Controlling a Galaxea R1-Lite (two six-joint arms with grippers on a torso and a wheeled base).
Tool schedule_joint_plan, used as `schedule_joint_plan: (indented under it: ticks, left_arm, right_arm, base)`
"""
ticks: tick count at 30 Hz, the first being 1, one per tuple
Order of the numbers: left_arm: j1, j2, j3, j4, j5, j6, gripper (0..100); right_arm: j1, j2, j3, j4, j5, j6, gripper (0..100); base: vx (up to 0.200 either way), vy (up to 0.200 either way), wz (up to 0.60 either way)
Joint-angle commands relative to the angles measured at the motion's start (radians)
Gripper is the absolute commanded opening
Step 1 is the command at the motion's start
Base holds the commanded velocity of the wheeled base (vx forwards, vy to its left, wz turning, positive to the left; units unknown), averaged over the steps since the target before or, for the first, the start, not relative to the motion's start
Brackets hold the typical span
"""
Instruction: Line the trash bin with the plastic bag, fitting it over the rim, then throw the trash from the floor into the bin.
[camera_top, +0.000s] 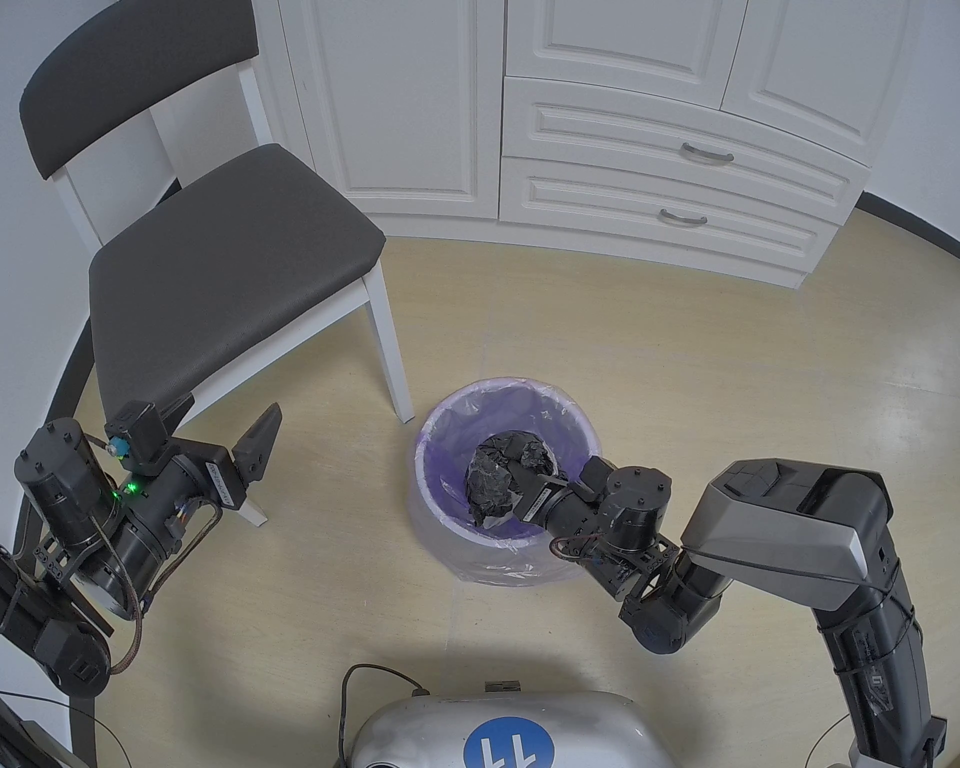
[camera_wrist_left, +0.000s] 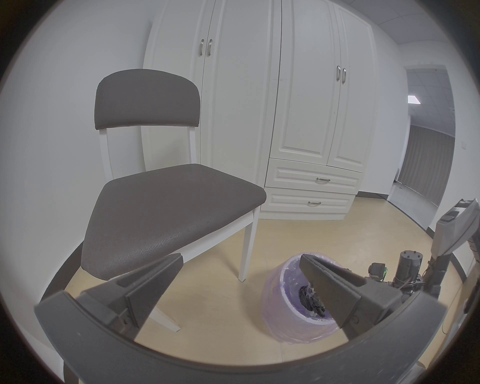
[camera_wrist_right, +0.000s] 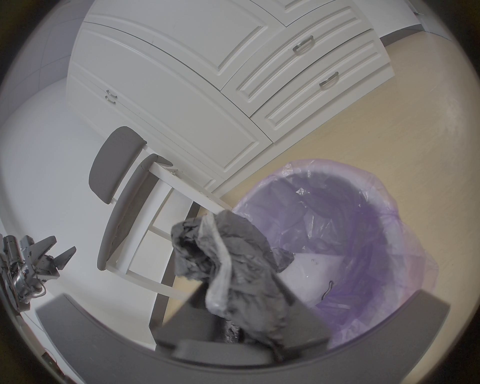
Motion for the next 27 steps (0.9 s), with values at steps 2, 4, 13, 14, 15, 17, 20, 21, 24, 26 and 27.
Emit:
schedule_joint_plan:
  ticks: [2,4,13,14,15,17,20,21,24,26,27]
  left_arm:
    - [0.0,0.0,0.0,0.0,0.0,0.0,100]
    - [0.0,-0.002,0.0,0.0,0.0,0.0,100]
    - [0.0,-0.005,0.001,-0.002,0.0,0.0,100]
    - [0.0,-0.005,0.001,-0.002,0.0,0.0,100]
    - [0.0,-0.005,0.001,-0.002,0.0,0.0,100]
    - [0.0,-0.005,0.001,-0.002,0.0,0.0,100]
    - [-0.003,-0.006,0.006,-0.002,0.0,0.001,100]
    - [-0.006,-0.011,0.009,-0.002,0.0,0.001,100]
    - [-0.012,-0.012,0.013,-0.002,0.0,0.001,100]
    - [-0.024,-0.014,0.016,-0.002,0.0,0.001,100]
    - [-0.034,-0.022,0.023,0.0,0.002,0.0,100]
  right_arm:
    - [-0.001,0.009,-0.003,-0.001,-0.003,-0.006,100]
    - [-0.003,0.009,-0.003,-0.001,-0.006,-0.007,100]
    - [-0.006,-0.023,0.014,-0.024,-0.009,-0.076,100]
    - [-0.003,-0.034,0.021,-0.025,-0.012,-0.087,100]
    - [0.0,-0.046,0.027,-0.027,-0.021,-0.099,100]
    - [0.005,-0.086,0.049,-0.031,-0.038,-0.133,100]
    - [0.007,-0.175,0.115,-0.028,-0.044,-0.248,100]
    - [0.005,-0.222,0.164,-0.028,-0.042,-0.328,100]
    - [-0.003,-0.321,0.268,-0.016,-0.042,-0.472,100]
    - [-0.024,-0.439,0.388,0.012,-0.044,-0.63,100]
    - [-0.055,-0.534,0.466,0.048,-0.056,-0.728,100]
  base:
    - [0.0,0.0,0.0]
    - [0.0,0.0,0.0]
    - [0.0,0.0,0.0]
    - [0.0,0.0,0.0]
    - [0.0,0.0,0.0]
    - [0.0,0.0,0.0]
    - [0.0,0.0,0.0]
    - [0.0,0.0,0.0]
    - [0.0,0.0,0.0]
    - [0.0,0.0,0.0]
    - [0.0,0.0,0.0]
